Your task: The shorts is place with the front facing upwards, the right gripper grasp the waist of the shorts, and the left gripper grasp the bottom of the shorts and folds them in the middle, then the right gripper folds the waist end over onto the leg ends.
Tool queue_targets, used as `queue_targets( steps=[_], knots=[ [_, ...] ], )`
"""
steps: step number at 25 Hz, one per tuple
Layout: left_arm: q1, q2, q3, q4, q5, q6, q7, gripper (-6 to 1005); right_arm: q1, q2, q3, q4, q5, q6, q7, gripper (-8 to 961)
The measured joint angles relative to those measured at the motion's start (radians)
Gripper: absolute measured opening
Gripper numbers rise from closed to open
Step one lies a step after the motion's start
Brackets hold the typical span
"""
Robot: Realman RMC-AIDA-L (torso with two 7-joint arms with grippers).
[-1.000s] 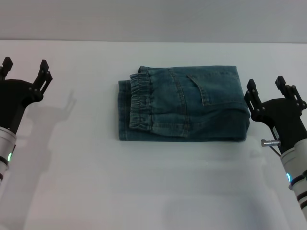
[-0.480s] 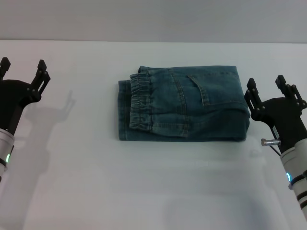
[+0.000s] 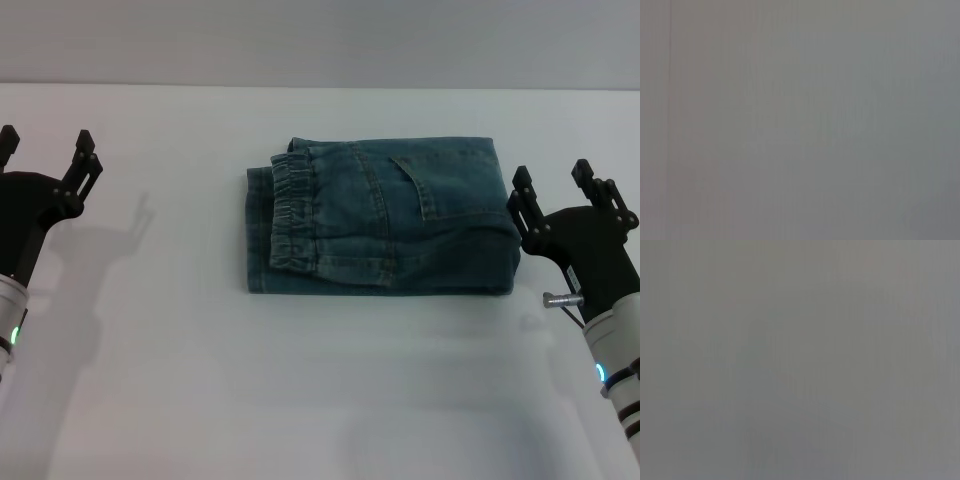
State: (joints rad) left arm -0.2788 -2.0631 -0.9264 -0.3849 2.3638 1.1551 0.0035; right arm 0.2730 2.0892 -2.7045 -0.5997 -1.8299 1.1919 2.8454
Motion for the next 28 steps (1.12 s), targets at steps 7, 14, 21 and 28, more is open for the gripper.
queue_targets(
  steps=[7,14,21,28],
  knots=[
    [0.007,-0.002,0.0,-0.002,0.0,0.001,0.007,859,-0.003,0.0,-0.002,0.002,0.0,0.0,0.0,630],
    [0.011,0.0,0.005,-0.001,0.0,0.013,0.01,859,-0.003,0.0,-0.001,0.0,0.0,0.0,-0.002,630],
    [0.012,0.0,0.006,0.005,0.0,0.014,0.01,859,-0.003,0.0,-0.003,-0.002,0.0,-0.001,-0.002,630],
    [0.012,0.0,0.008,0.008,0.0,0.014,0.009,859,-0.003,0.0,-0.004,-0.002,0.0,-0.003,-0.002,630]
  ],
)
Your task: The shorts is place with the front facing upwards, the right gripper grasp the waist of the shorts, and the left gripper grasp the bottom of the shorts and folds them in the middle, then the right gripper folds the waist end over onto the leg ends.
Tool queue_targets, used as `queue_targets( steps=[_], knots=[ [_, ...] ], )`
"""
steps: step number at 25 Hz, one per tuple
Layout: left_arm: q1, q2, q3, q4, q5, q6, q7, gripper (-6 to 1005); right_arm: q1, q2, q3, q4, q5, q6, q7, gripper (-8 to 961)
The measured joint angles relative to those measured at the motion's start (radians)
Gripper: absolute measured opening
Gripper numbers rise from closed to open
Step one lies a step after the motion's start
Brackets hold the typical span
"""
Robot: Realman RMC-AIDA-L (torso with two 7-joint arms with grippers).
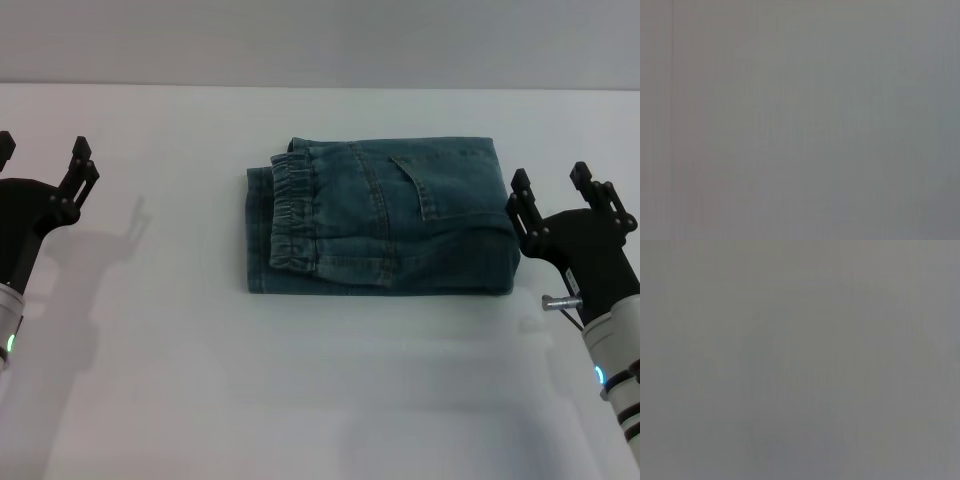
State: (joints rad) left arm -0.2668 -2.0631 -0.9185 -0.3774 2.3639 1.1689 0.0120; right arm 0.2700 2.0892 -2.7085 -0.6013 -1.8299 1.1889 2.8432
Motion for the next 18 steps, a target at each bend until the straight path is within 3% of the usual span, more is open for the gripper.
queue_targets(
  steps=[18],
  knots=[
    [-0.006,-0.002,0.0,0.0,0.0,0.0,-0.006,860,0.0,0.0,-0.001,-0.002,0.0,0.002,0.0,630]
  ],
)
